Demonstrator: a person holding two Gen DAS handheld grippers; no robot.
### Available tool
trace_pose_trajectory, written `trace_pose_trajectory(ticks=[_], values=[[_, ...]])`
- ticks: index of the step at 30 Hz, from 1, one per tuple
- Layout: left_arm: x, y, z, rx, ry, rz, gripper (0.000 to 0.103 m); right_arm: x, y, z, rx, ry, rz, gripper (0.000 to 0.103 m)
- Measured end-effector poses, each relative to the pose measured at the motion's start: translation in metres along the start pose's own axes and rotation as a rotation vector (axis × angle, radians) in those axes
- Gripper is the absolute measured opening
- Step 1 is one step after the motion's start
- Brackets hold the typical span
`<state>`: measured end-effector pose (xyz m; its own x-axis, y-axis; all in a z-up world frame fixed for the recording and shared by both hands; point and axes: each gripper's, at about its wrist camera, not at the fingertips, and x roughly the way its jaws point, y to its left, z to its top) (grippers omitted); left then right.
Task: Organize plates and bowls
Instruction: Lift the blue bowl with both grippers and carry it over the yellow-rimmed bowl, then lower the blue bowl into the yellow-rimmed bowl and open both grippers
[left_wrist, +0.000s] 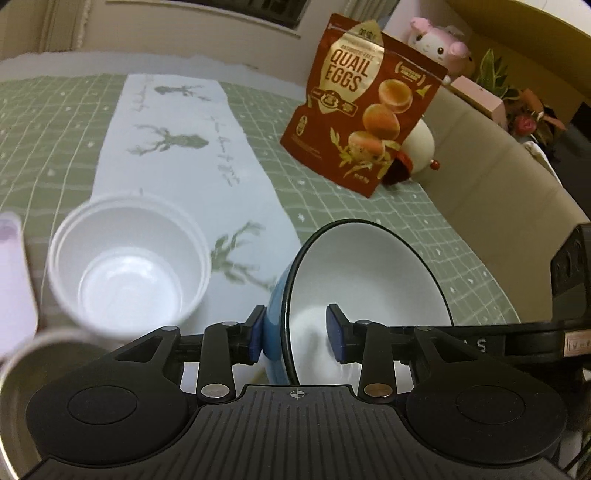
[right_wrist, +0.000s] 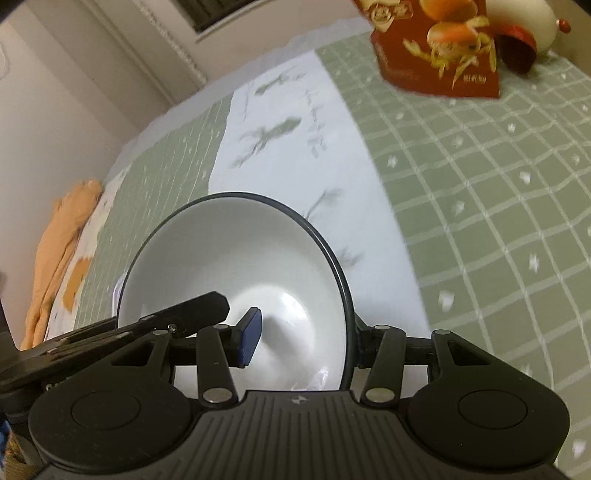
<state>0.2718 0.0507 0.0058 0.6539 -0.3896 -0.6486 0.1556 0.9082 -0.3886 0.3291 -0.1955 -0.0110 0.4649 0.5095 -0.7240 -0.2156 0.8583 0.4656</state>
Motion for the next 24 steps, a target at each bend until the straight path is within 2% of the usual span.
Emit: trace_pose_trajectory(ticks=[7, 11, 19, 24], values=[[0.003, 0.016, -0.045, -0.028, 0.082, -0.043, 0.038, -0.003, 0.009, -0.039, -0.026, 0.081, -0.041, 0.049], [0.007, 0.015, -0.061, 0.005, 0.111, -0.029, 0.038, 0.006, 0.003, -0.053, -0.012, 0.116, -0.072, 0.049], [0.01, 0.007, -0.068, 0.065, 0.092, -0.01, 0.035, 0.016, -0.014, -0.065, 0.018, 0.138, -0.088, 0.048], [0.012, 0.014, -0.066, 0.036, 0.091, -0.019, 0.033, 0.022, -0.014, -0.067, -0.01, 0.125, -0.108, 0.048]])
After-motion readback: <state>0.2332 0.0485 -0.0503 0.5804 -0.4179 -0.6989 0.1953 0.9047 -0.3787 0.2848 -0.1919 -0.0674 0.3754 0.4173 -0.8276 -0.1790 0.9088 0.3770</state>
